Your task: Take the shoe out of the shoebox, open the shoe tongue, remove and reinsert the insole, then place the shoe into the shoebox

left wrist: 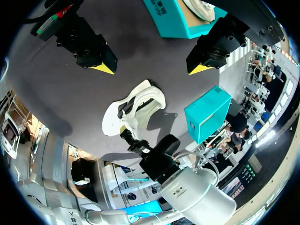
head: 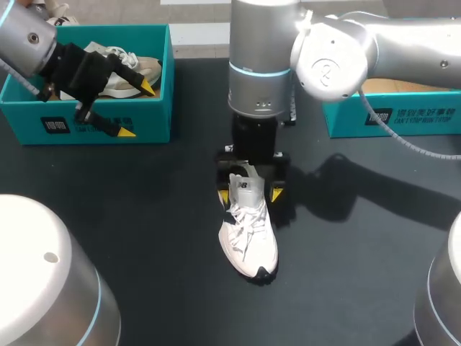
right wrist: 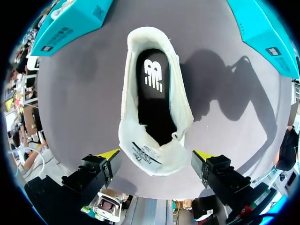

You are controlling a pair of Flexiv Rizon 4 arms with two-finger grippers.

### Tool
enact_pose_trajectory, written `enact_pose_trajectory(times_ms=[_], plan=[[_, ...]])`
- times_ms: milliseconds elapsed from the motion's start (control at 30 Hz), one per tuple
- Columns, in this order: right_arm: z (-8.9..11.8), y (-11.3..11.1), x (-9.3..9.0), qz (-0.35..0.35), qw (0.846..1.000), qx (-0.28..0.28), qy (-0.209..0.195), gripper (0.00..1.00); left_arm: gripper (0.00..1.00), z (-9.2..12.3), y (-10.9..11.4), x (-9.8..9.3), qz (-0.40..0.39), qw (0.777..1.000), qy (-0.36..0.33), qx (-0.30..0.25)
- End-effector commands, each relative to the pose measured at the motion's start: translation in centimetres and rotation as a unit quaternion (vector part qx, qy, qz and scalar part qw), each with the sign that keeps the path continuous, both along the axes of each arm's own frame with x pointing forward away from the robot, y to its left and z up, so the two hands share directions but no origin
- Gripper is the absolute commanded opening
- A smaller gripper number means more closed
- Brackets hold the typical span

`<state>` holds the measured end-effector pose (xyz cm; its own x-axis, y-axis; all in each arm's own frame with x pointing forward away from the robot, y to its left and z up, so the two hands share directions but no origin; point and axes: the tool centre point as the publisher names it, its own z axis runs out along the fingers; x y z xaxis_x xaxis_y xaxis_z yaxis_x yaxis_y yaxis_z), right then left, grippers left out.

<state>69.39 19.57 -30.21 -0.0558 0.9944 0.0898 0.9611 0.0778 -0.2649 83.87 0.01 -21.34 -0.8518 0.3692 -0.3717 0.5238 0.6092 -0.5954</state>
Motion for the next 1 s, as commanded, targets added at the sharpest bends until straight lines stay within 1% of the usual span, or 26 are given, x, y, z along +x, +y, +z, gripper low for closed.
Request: enact_pose_trajectory(times_ms=[33,167,200,233,267,300,333,400,433,467,500,567,667,800,1000], plan=[[1.0,-0.4,-1.4,-0.008,1.0,0.006,-0.012,1.0,1.0,0.0,0.0,0.0,0.0,1.0,0.0,0.001],[1.2,-0.1,-1.6,-0.014,1.0,0.01,-0.013,1.0,1.0,0.0,0.0,0.0,0.0,1.0,0.0,0.001],[1.1,-0.1,-1.6,-0.016,1.0,0.012,-0.014,0.74,1.0,0.0,0.0,0.0,0.0,1.0,0.0,0.001],[1.1,-0.1,-1.6,-0.016,1.0,0.013,-0.014,0.45,1.0,0.0,0.0,0.0,0.0,1.0,0.0,0.001],[1.1,-0.1,-1.6,-0.016,1.0,0.013,-0.015,0.41,1.0,0.0,0.0,0.0,0.0,1.0,0.0,0.001],[1.1,-0.1,-1.6,-0.016,1.0,0.014,-0.015,0.41,1.0,0.0,0.0,0.0,0.0,1.0,0.0,0.001],[1.1,-0.2,-1.4,-0.015,1.0,0.014,-0.016,0.35,1.0,0.0,0.0,0.0,0.0,1.0,0.0,0.001],[1.1,-0.1,-1.2,-0.013,1.0,0.013,-0.017,0.34,1.0,0.0,0.0,0.0,0.0,1.0,0.0,0.001],[1.2,-0.1,-1.1,-0.012,1.0,0.014,-0.018,0.29,1.0,0.0,0.0,0.0,0.0,1.0,0.0,0.001],[1.2,-0.1,-1.0,-0.01,1.0,0.013,-0.018,0.29,1.0,0.0,0.0,0.0,0.0,1.0,0.0,0.001],[1.2,0.0,-0.7,-0.009,1.0,0.015,-0.022,0.3,1.0,0.0,0.0,0.0,0.0,1.0,0.0,0.001],[1.2,0.0,-0.3,-0.005,1.0,0.016,-0.024,0.37,1.0,0.0,0.0,0.0,0.0,1.0,0.0,0.001],[1.1,0.2,0.6,0.003,0.999,0.02,-0.028,0.39,1.0,0.0,0.0,0.0,0.0,1.0,0.0,0.001],[0.8,0.5,2.0,0.017,0.999,0.023,-0.035,0.31,1.0,0.0,0.0,0.0,0.0,1.0,0.0,0.001],[-0.3,0.2,3.1,0.035,0.999,0.024,-0.032,0.29,1.0,0.0,0.0,0.0,0.0,1.0,0.0,0.001]])
